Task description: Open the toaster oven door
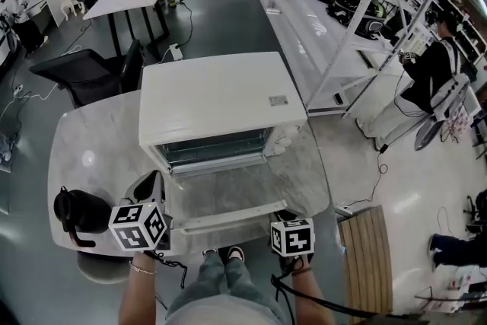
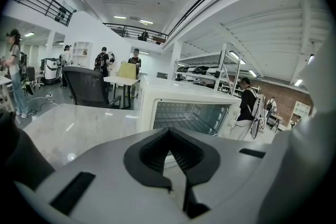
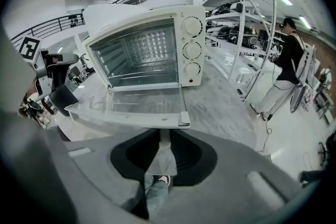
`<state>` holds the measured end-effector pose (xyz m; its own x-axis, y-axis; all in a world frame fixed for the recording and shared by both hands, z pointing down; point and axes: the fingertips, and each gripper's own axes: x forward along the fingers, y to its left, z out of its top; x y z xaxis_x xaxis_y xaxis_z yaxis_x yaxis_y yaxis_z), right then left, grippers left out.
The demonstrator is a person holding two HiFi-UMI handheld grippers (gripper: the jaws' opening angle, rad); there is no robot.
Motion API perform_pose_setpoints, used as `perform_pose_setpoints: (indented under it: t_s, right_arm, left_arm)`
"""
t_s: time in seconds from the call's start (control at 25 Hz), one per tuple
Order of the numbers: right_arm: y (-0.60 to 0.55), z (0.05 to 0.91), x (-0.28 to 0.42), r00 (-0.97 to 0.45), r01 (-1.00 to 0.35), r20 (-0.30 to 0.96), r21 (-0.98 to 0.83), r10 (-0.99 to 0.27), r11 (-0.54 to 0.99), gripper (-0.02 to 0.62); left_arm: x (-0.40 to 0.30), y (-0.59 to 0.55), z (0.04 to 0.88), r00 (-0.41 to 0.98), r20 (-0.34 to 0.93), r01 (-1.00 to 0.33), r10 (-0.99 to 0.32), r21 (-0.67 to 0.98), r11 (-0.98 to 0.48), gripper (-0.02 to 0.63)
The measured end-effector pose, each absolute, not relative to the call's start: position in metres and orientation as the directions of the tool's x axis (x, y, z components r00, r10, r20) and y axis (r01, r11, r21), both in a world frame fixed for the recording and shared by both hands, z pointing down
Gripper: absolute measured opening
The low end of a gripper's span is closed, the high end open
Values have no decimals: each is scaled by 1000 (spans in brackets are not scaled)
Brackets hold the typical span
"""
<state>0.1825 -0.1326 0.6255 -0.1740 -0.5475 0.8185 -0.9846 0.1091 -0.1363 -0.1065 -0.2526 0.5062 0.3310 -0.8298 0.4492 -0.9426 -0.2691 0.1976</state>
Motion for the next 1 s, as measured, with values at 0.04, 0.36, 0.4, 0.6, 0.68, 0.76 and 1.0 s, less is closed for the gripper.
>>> perform_pose_setpoints:
  t_s: [0.04, 0.36, 0.4, 0.6, 0.68, 0.76, 1.0]
  right_arm:
    - [-132, 627, 182, -174, -985, 821, -137, -544, 109, 72]
    - [-123, 644, 183, -178, -984, 827, -137, -534, 115, 72]
    - [-122, 647, 183, -179, -984, 831, -139, -527, 116, 72]
    - [-117, 661, 183, -181, -983, 846, -142, -501, 115, 72]
    - [-115, 666, 183, -181, -983, 851, -143, -494, 114, 72]
    - [-114, 670, 183, -182, -983, 855, -144, -486, 113, 72]
    - [-111, 681, 183, -186, -982, 865, -150, -466, 114, 72]
  left_arm:
    - [-107, -253, 507, 331, 451, -943, -829, 198, -269, 5]
    - [-106, -252, 512, 326, 464, -944, -824, 196, -264, 5]
    - [-106, -252, 513, 326, 466, -945, -823, 196, -263, 5]
    - [-105, -252, 517, 322, 473, -946, -820, 192, -261, 5]
    - [-105, -252, 519, 320, 477, -947, -819, 189, -260, 5]
    - [-105, -252, 520, 316, 481, -948, -818, 186, -258, 5]
    - [-106, -254, 526, 308, 495, -951, -812, 178, -252, 5]
